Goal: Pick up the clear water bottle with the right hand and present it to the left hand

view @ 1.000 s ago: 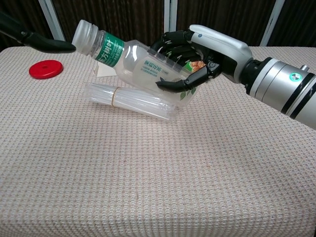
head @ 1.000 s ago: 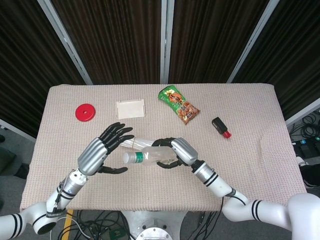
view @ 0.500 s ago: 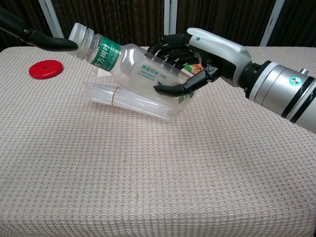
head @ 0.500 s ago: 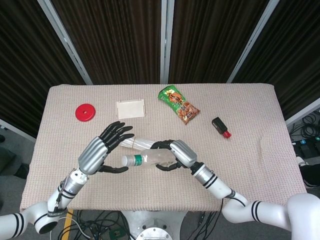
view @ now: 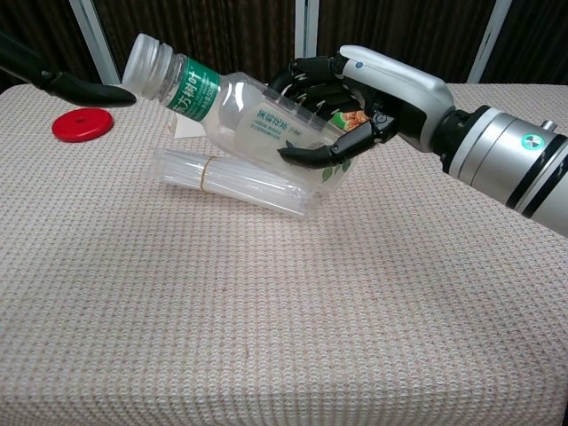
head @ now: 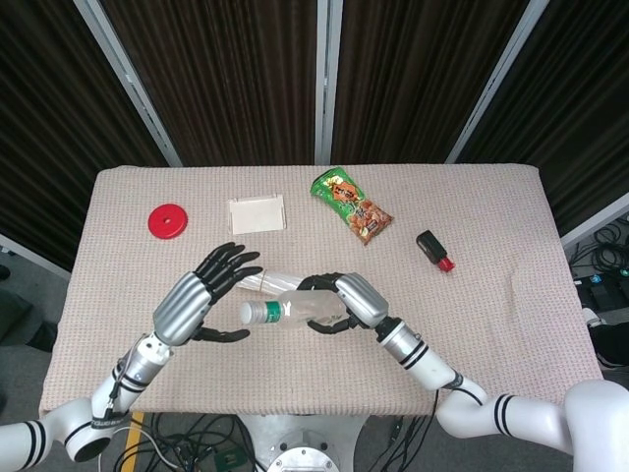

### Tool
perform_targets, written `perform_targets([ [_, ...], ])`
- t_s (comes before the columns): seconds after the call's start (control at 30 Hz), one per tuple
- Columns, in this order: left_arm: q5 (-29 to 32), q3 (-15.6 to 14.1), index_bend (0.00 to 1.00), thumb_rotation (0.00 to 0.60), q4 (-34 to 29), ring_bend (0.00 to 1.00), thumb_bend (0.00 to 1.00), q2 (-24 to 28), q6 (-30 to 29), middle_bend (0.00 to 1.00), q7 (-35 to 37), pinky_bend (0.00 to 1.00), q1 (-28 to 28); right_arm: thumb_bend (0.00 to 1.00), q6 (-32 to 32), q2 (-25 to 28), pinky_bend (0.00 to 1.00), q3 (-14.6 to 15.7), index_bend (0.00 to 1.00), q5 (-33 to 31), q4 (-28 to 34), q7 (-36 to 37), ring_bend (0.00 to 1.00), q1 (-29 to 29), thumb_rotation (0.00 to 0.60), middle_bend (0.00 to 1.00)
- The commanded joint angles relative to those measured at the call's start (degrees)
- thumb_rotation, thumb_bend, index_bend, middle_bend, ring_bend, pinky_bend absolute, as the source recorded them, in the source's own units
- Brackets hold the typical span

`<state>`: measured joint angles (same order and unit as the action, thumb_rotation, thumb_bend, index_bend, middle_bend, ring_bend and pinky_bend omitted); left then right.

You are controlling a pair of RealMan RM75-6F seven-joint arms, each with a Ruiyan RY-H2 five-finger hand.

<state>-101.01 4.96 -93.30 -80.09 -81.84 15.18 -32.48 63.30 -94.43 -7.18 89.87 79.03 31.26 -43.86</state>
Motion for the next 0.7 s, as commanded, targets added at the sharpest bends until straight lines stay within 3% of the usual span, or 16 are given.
perform_targets([
  [0.03,0.1,0.2,0.16,0.6,0.1,0.0,0.0,-0.2,0.0,0.07,0.1,0.0,-0.1,0.45,-0.1,0.0,0.49,0.2,0.62,0.1,0.0,0.0,0.41,0.0,0.6,0.56],
  [0.7,-0.4,0.2,0.16,0.6,-0.7,0.0,0.0,-0.1,-0.3,0.07,-2.1,0.0,-0.6,0.45,-0.3,-0.3,0.49,0.2,0.62,-0.2,-0.6,0.6,0.41,-0.1,0.6,0.56],
])
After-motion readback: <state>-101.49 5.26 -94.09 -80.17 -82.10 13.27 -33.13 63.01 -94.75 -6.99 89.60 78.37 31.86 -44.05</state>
